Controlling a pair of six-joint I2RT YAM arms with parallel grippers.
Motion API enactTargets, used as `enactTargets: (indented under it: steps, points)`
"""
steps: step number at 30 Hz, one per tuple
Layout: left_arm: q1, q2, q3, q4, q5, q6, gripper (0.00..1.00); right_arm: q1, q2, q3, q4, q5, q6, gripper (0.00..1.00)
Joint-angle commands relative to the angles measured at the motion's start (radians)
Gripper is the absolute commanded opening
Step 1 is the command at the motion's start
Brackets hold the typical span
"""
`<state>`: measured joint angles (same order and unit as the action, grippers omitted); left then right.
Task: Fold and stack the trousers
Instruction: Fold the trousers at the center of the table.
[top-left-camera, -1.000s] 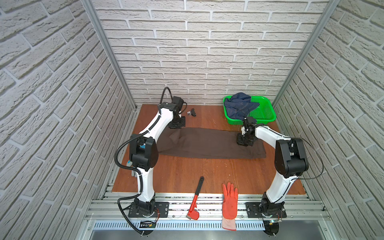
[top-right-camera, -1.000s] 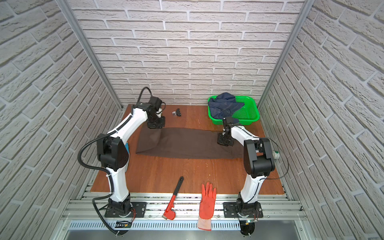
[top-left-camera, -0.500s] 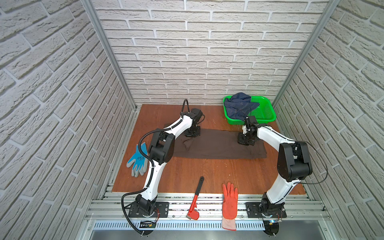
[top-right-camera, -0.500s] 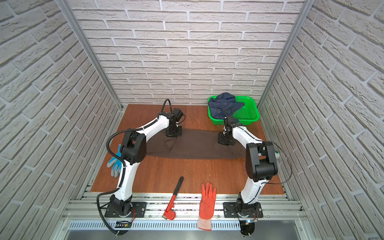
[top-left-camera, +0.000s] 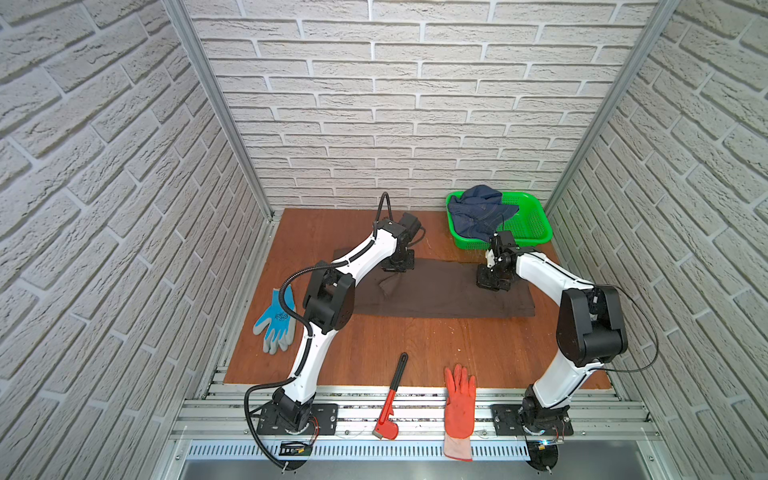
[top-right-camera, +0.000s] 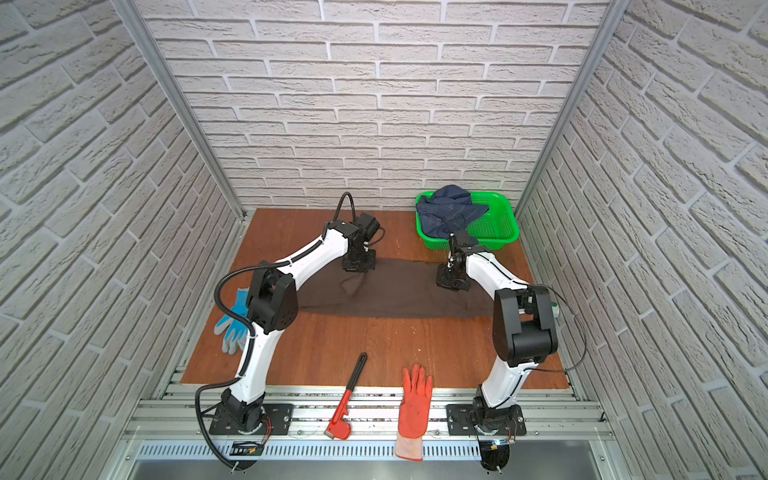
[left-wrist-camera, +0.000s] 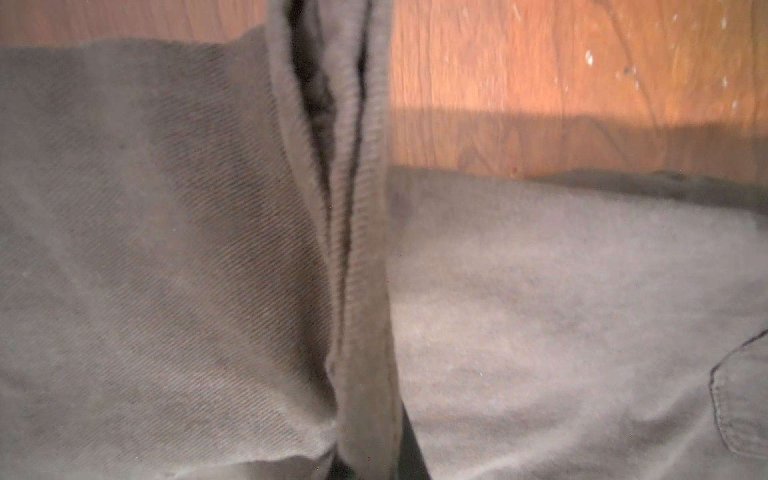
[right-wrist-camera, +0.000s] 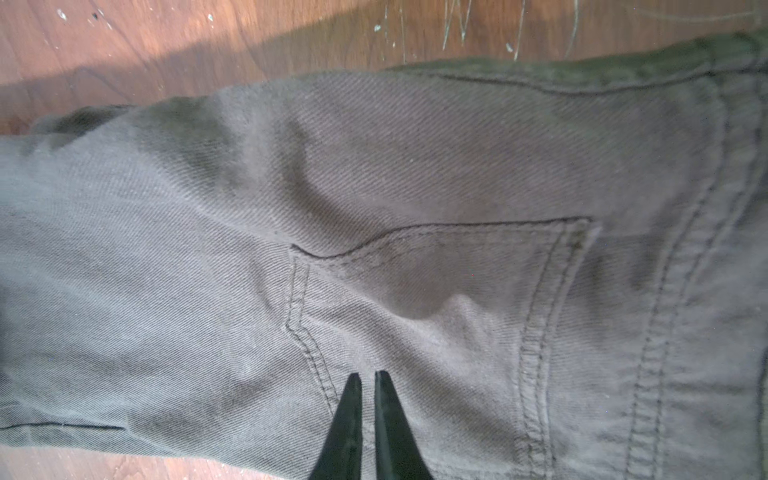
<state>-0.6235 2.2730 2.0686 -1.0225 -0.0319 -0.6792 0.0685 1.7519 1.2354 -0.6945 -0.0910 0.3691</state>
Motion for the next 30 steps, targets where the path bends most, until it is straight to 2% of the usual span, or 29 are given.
enactTargets:
  steps: [1,4,5,8,10,14,17,20,22,26,28,30]
  points:
    - [-0.02,0.037,0.034,-0.009,0.041,-0.032,0.0,0.001,-0.039,0.009,-0.013,0.01,-0.006,0.11]
    - [-0.032,0.052,0.04,0.003,0.076,-0.049,0.0,0.001,-0.04,0.007,-0.014,0.01,-0.006,0.11]
    - [-0.035,0.054,0.047,0.004,0.087,-0.051,0.05,0.001,-0.042,0.007,-0.014,0.009,-0.005,0.11]
    - [-0.038,0.037,0.059,0.006,0.112,-0.047,0.35,0.001,-0.046,0.009,-0.015,0.007,-0.002,0.11]
    - [-0.038,0.008,0.056,0.024,0.134,-0.038,0.49,0.0,-0.05,0.01,-0.014,0.003,0.001,0.11]
    - [-0.038,-0.099,0.056,0.06,0.155,-0.002,0.61,0.01,-0.063,0.021,-0.021,-0.004,0.008,0.11]
    - [-0.016,-0.21,0.032,0.057,0.102,0.045,0.73,0.028,-0.071,0.032,-0.026,-0.002,0.013,0.11]
    - [0.075,-0.321,-0.08,0.055,0.081,0.084,0.81,0.045,-0.072,0.042,-0.035,0.004,0.016,0.12]
    - [0.163,-0.372,-0.179,0.062,0.101,0.129,0.82,0.048,-0.072,0.042,-0.031,0.008,0.017,0.12]
    - [0.363,-0.407,-0.367,0.102,0.238,0.238,0.85,0.048,-0.065,0.039,-0.03,0.023,0.013,0.12]
    - [0.434,-0.387,-0.411,0.099,0.302,0.304,0.91,0.048,-0.061,0.036,-0.025,0.026,0.012,0.13]
    - [0.485,-0.365,-0.444,0.093,0.347,0.361,0.93,0.048,-0.056,0.031,-0.022,0.031,0.013,0.14]
